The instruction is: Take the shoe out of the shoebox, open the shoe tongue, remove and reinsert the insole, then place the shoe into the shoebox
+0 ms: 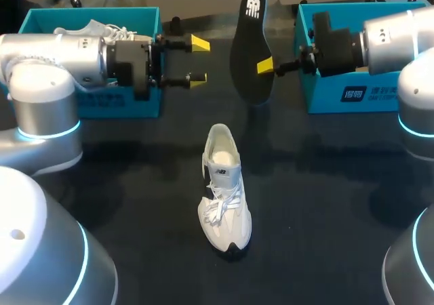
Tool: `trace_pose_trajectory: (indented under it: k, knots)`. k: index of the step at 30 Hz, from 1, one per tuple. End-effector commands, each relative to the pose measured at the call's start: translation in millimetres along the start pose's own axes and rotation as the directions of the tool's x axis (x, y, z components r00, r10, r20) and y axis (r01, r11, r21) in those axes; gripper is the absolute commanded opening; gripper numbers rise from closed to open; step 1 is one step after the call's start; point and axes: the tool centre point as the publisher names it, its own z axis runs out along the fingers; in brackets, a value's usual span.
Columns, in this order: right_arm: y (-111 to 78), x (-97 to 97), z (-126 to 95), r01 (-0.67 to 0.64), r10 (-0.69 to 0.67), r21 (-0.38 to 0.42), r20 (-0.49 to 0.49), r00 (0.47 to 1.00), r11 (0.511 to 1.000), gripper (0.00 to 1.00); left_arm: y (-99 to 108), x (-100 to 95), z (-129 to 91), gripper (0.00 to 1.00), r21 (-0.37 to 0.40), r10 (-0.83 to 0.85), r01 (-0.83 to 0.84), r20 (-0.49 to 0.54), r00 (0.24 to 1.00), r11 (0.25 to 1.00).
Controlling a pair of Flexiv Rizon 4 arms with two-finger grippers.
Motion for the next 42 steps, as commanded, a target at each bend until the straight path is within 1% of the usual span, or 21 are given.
trace_pose_trajectory:
  k: [1, 4, 11, 13, 14, 16, 33, 35, 37, 42]
  knots:
    - [-1.4, 2.2, 2.3, 0.03, -0.029, -0.012, 0.022, 0.999, 0.999, 0.0, -8.9, 0.9, -10.1, 1.0, -0.026, -0.123, 0.122, -0.042, 0.992, 0.992]
    - [2.0, 3.2, 2.6, 0.087, -0.086, -0.025, 0.039, 0.996, 0.996, 0.0, -10.6, 9.4, -14.4, 1.0, -0.049, -0.238, 0.234, -0.085, 0.968, 0.971]
    - [7.1, 7.2, 5.8, 0.183, -0.181, -0.045, 0.053, 0.982, 0.982, 0.0, -20.4, 25.9, -21.6, 1.0, -0.079, -0.385, 0.377, -0.159, 0.909, 0.923]
    - [7.3, 8.0, 6.9, 0.206, -0.203, -0.057, 0.05, 0.978, 0.977, 0.0, -20.9, 29.5, -23.3, 1.0, -0.098, -0.43, 0.419, -0.167, 0.887, 0.903]
    - [6.7, 10.0, 8.2, 0.238, -0.235, -0.067, 0.049, 0.971, 0.969, 0.0, -20.8, 33.9, -25.1, 1.0, -0.132, -0.491, 0.474, -0.17, 0.854, 0.87]
    - [7.3, 14.6, 9.7, 0.272, -0.269, -0.071, 0.053, 0.962, 0.96, 0.0, -20.7, 39.2, -26.6, 1.0, -0.168, -0.541, 0.516, -0.177, 0.822, 0.84]
    - [7.3, 14.6, 9.7, 0.272, -0.269, -0.071, 0.053, 0.962, 0.96, 0.0, -20.7, 39.2, -26.6, 1.0, -0.168, -0.541, 0.516, -0.177, 0.822, 0.84]
    - [7.3, 14.6, 9.7, 0.272, -0.269, -0.071, 0.053, 0.962, 0.96, 0.0, -26.7, 42.5, -29.2, 1.0, -0.187, -0.607, 0.578, -0.215, 0.765, 0.794]
    - [7.3, 14.6, 9.7, 0.272, -0.269, -0.071, 0.053, 0.962, 0.96, 0.0, -33.6, 46.7, -33.3, 1.0, -0.198, -0.643, 0.612, -0.256, 0.722, 0.766]
    - [2.3, 15.2, 12.6, 0.327, -0.323, -0.042, 0.079, 0.943, 0.944, 0.0, -43.7, 62.3, -45.5, 1.0, -0.253, -0.717, 0.674, -0.324, 0.617, 0.694]
